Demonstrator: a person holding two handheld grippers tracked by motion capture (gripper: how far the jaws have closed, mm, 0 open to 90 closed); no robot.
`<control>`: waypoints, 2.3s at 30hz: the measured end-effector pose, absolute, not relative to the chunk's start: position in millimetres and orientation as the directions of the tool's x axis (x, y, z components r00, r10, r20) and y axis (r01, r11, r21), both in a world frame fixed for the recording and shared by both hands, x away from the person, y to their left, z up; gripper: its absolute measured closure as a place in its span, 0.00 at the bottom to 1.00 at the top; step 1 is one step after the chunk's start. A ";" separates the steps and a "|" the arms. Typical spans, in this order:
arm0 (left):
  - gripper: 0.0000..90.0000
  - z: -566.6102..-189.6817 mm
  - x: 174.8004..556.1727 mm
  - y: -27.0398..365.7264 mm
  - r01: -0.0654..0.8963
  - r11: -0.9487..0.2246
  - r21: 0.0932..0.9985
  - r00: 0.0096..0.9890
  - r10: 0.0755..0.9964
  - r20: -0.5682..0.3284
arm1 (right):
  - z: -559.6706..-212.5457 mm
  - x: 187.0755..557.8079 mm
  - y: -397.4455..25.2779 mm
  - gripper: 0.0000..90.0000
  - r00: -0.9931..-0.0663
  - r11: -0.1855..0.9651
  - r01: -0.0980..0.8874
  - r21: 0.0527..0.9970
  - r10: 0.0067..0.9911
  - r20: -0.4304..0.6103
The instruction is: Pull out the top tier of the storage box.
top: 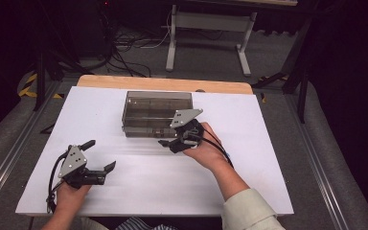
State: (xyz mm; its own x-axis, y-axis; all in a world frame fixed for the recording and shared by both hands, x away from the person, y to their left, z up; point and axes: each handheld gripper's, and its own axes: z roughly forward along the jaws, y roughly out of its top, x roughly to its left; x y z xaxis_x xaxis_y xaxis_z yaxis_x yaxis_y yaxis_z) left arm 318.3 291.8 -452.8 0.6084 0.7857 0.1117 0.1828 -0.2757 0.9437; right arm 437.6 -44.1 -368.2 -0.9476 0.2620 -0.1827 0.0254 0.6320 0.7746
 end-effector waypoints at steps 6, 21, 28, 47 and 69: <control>0.02 -452.8 318.4 291.7 0.182 -0.277 0.943 0.609 0.785 0.114 | -370.0 444.4 -42.1 0.37 -0.948 0.636 0.036 0.771 0.265 -0.175; 0.02 -452.6 318.3 292.3 0.179 -0.275 0.944 0.608 0.786 0.114 | -377.3 457.2 -29.2 0.40 -0.951 0.678 0.024 0.734 0.243 -0.194; 0.02 -452.6 318.2 292.5 0.179 -0.274 0.945 0.607 0.787 0.114 | -381.7 461.3 -22.3 0.44 -0.957 0.704 0.028 0.709 0.224 -0.185; 0.02 -452.5 318.3 292.5 0.178 -0.278 0.944 0.609 0.785 0.116 | -385.1 458.7 -15.6 0.57 -0.967 0.753 0.020 0.658 0.182 -0.180; 0.02 -452.6 318.2 292.3 0.179 -0.276 0.944 0.608 0.786 0.115 | -385.2 434.3 -19.7 0.78 -0.967 0.775 -0.043 0.631 0.125 -0.221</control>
State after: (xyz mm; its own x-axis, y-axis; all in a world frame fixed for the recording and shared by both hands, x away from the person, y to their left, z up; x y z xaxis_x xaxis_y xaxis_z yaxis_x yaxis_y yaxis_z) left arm 318.2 292.3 -452.6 0.6081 0.7855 0.1146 0.1791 -0.2764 0.9442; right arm 434.3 -19.7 -385.2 -0.9673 0.1255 -0.2206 -0.0434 0.7747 0.6309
